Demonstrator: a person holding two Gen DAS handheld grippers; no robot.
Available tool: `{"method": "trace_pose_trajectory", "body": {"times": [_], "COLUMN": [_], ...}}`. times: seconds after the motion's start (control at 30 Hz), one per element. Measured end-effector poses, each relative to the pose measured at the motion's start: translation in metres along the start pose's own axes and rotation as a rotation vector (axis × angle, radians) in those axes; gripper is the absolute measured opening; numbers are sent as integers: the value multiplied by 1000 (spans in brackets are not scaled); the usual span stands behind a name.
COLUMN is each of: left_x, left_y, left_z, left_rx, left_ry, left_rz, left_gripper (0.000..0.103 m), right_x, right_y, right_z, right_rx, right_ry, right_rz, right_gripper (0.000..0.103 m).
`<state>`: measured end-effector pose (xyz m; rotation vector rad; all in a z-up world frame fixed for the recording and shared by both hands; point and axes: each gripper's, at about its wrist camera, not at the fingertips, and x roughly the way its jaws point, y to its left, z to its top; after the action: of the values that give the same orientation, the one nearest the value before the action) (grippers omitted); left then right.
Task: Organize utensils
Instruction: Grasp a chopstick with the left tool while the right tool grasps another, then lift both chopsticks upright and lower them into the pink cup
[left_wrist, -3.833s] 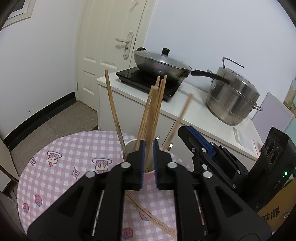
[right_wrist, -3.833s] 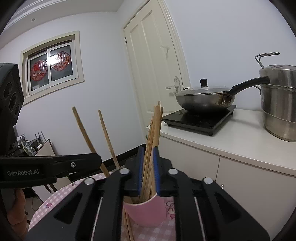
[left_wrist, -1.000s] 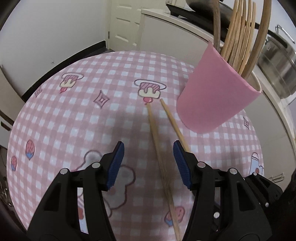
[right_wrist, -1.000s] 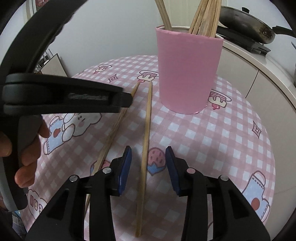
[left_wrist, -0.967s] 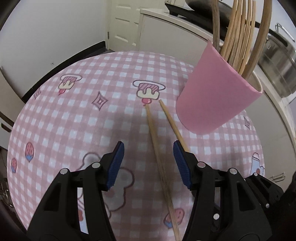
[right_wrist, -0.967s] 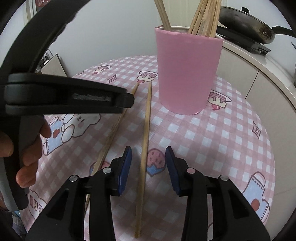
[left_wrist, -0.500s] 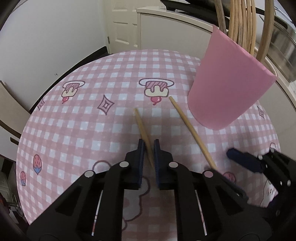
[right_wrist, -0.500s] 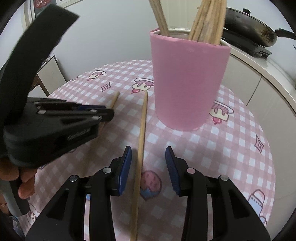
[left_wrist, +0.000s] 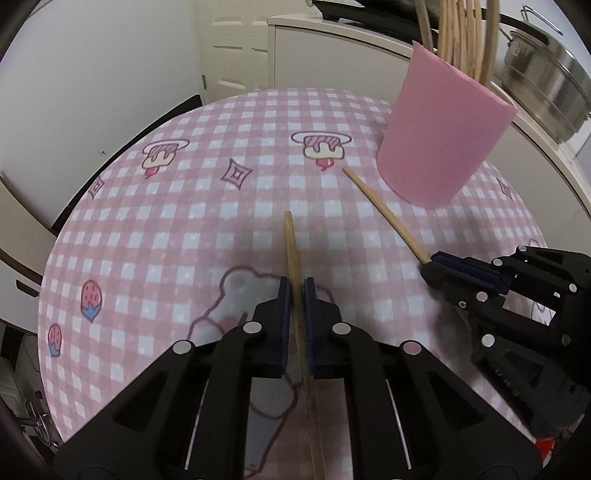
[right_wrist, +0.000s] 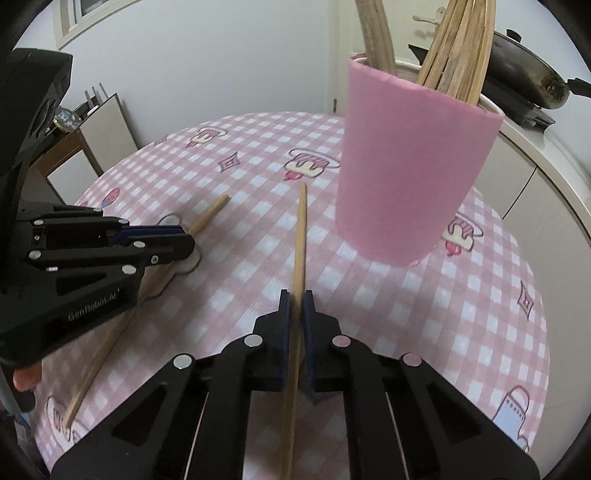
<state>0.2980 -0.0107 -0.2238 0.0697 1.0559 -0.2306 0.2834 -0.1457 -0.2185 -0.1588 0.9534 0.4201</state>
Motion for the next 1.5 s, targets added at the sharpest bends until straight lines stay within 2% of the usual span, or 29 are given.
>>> {"method": "trace_pose_trajectory", "body": {"times": [0.13,0.2,0.3,0.47,0.57,0.8,0.87,0.93,1.0,1.2,1.5], "left_x": [-10,-15,-21,-21,-20,-10,-8,-8,-10,-41,-115], "left_y": [4,6,9,13,15,11,9,7,6,-2,-12], "left_z": [-12,-18,-25,-24,-21,-12,-11,-11,-9,1,19], "left_rx": [8,12,10,-24,-28,1,14,24,22,26,13], "left_ry": [4,6,9,22,31,30,26,24,17,-63,-232], "left_rz": [-14,-24,-30,-59,-63,-38,-26,-16,-21,-40,-111], "left_gripper": [7,7,7,8,8,8,8,7,7,6,6], "right_x": [-11,-17,-23,-14,-5,10,13,14,14,-14,-99], "right_y": [8,15,27,32,35,41,42,45,44,38,22], "right_z": [-12,-18,-23,-14,-5,13,16,19,19,23,38], "right_rx": [-19,-41,-88,-67,-60,-95,-110,-126,-127,-78,-6], "right_ry": [35,80,123,103,85,73,77,83,85,13,-188], "right_rz": [26,52,48,31,37,10,2,-4,-6,25,42], "right_gripper": [5,5,5,7,13,13,13,6,4,4,4]}}
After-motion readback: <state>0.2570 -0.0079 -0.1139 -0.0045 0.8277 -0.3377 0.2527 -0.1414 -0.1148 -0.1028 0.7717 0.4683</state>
